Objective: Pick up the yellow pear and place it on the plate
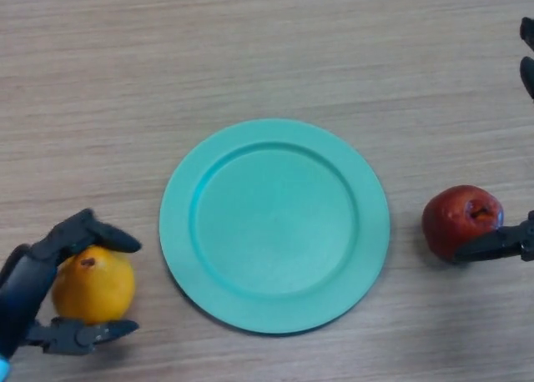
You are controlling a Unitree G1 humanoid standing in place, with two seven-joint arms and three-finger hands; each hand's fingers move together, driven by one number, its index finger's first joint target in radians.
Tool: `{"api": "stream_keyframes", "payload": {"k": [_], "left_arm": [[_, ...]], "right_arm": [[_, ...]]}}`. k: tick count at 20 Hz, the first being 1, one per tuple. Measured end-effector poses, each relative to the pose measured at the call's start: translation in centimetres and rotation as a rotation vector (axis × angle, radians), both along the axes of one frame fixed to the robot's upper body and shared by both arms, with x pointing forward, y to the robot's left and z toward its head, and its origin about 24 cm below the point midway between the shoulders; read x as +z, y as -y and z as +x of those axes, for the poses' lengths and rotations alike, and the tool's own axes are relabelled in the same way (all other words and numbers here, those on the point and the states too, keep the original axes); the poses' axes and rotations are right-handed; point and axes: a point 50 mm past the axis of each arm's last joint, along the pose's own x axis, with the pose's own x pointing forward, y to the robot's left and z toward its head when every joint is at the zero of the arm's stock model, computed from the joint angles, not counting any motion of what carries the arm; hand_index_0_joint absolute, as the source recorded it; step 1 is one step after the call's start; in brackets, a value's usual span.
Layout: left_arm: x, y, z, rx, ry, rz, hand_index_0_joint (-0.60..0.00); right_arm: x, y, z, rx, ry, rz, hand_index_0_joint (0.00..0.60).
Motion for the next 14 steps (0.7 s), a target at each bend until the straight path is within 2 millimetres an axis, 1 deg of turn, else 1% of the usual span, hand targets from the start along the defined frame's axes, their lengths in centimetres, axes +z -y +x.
{"api": "stream_keyframes", "payload": {"k": [2,3,5,6,7,8,10,11,12,13,14], "left_arm": [[1.7,1.2,0.0,-0.104,-0.051,-0.040,-0.600],[2.0,1.5,0.3,-0.128,-0.069,-0.034,-0.600],[2.8,2.0,1.2,-0.167,-0.071,-0.034,-0.600],[3.1,2.1,1.6,-0.190,-0.112,-0.079,-0.600],[3.5,2.8,2.6,-0.228,-0.114,-0.082,-0.600],[3.6,3.9,3.4,-0.270,-0.022,0.008,-0.600],[3.3,5.8,4.8,-0.295,0.049,0.071,-0.600],[2.7,6.9,6.4,-0.252,0.107,0.063,-0.600],[2.6,7.2,7.6,-0.188,0.158,0.042,-0.600],[2.9,7.3,8.3,-0.167,0.184,0.022,-0.600],[3.7,7.6,9.0,-0.166,0.234,-0.005,-0.600]], "right_arm": [[-0.1,0.0,0.0,0.001,-0.003,0.004,0.000],[-0.1,0.0,0.0,0.001,-0.004,0.005,0.000],[-0.1,0.0,0.0,0.008,-0.006,0.018,0.000],[-0.1,-0.1,0.0,0.025,-0.007,0.043,0.000],[-0.1,-0.1,0.0,0.031,-0.016,0.058,0.000],[-0.1,-0.1,0.0,0.030,-0.022,0.059,0.000],[-0.1,-0.1,0.0,0.029,-0.021,0.059,0.000],[-0.1,0.0,0.0,0.028,-0.018,0.063,0.000],[-0.1,0.0,-0.1,0.036,-0.016,0.075,0.000],[-0.1,0.0,-0.1,0.032,-0.016,0.074,0.000],[-0.1,0.1,-0.1,0.029,-0.018,0.075,0.000]]}}
